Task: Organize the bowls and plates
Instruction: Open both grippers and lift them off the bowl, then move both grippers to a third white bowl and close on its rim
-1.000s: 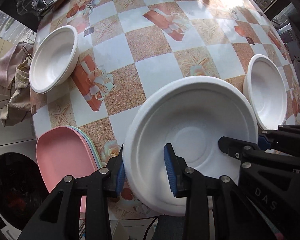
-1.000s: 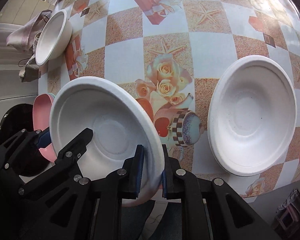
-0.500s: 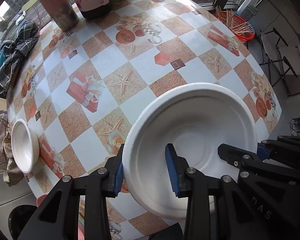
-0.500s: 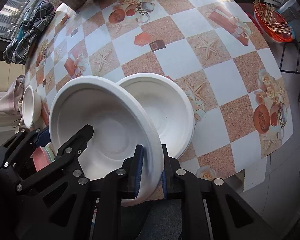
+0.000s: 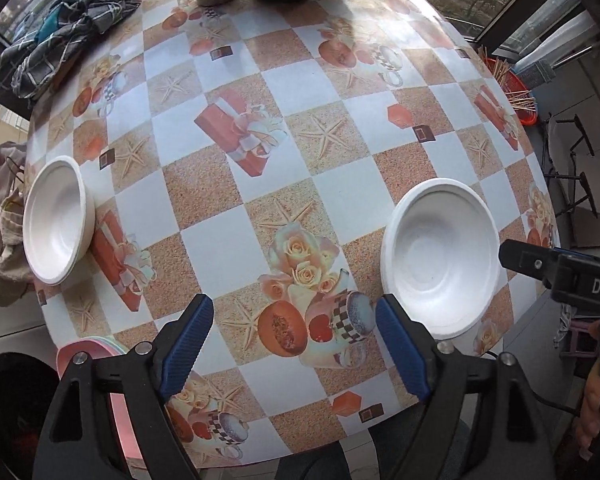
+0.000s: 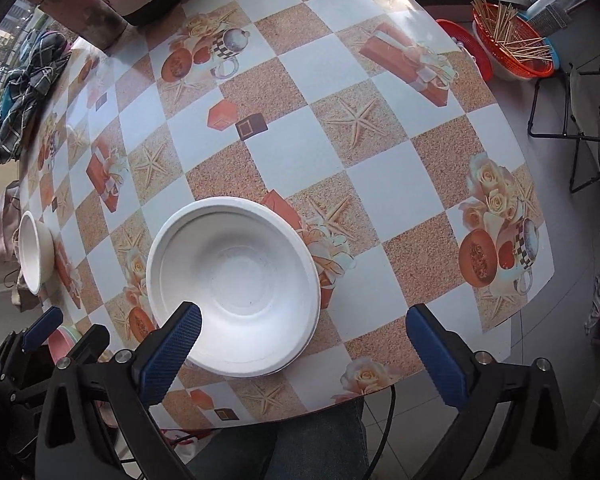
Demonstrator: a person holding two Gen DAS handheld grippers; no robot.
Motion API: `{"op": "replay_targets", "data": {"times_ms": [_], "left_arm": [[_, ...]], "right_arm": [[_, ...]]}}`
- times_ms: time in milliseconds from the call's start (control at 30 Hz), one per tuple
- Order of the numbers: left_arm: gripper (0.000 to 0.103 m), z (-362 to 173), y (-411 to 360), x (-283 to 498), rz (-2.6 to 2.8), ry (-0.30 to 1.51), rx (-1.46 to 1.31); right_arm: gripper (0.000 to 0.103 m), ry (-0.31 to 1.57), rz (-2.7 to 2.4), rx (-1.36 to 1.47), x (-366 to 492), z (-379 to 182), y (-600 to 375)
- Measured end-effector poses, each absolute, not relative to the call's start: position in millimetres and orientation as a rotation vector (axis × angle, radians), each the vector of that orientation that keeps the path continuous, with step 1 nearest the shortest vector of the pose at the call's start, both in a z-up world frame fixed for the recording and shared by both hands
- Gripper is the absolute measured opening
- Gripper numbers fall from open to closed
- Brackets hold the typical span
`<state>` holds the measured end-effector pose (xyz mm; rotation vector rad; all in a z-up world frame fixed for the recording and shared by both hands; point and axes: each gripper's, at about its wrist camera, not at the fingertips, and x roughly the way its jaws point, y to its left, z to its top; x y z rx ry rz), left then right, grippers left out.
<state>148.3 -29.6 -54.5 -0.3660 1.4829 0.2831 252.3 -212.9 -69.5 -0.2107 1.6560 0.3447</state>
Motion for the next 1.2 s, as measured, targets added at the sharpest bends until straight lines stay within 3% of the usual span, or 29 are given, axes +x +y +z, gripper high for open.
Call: {"op": "replay_targets", "data": {"times_ms": [533, 800, 1100, 1200], "left_arm": [[0.086, -20.0, 151.8, 81.7, 0.698, 1.383, -0.485], [0.086, -55.3, 231.4, 39.6, 0.847, 1.397, -0.613], [0.086, -108.8, 255.9, 61.5, 0.833, 1.467, -0.585], [0.08, -125.2, 262.5, 65.7, 0.841, 1.502, -0.573]], "right_arm": [[0.103, 1.572, 0.773, -0.504, 199.7, -49.5, 13.0], [0.103, 1.587, 0.858, -0.588, 168.0, -81.8, 103.3], [0.103, 1.586, 0.796, -0.621, 170.5, -126.1, 152.1], [0.103, 1.578, 0.806, -0.629, 166.7, -135.3, 159.5]]}}
